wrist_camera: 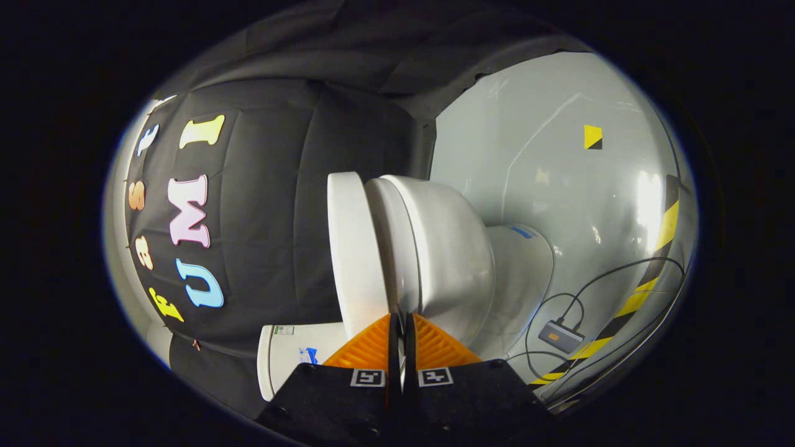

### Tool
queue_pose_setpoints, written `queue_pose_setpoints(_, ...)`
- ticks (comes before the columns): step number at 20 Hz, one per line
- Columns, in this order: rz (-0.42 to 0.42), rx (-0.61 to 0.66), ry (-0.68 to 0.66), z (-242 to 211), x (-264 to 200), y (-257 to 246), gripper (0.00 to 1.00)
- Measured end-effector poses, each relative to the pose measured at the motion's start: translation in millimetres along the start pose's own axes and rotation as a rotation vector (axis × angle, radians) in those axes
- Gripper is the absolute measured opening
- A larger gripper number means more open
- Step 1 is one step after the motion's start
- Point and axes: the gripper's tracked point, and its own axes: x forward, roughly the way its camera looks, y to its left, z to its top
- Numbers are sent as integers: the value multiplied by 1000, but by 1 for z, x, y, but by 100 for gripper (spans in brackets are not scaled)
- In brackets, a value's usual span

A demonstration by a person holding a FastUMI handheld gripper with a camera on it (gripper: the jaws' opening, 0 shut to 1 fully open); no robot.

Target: Open the toilet lid.

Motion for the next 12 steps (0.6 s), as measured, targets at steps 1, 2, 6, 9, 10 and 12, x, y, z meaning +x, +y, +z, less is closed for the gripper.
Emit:
queue_pose_setpoints(1,2,13,8,2,-7,5,5)
queue_pose_setpoints(2,0,10,11,1,-9,10,5)
queue_pose_setpoints(6,-40,-124,-9,-3,-13,25,5)
queue_pose_setpoints(9,-30,-188,-21,-5,-21,51,5)
queue_pose_setpoints(10,-38,-213,-18,-7,-23,57,5)
queue_pose_setpoints(12,-61,-273,-23,-9,-26,67,5)
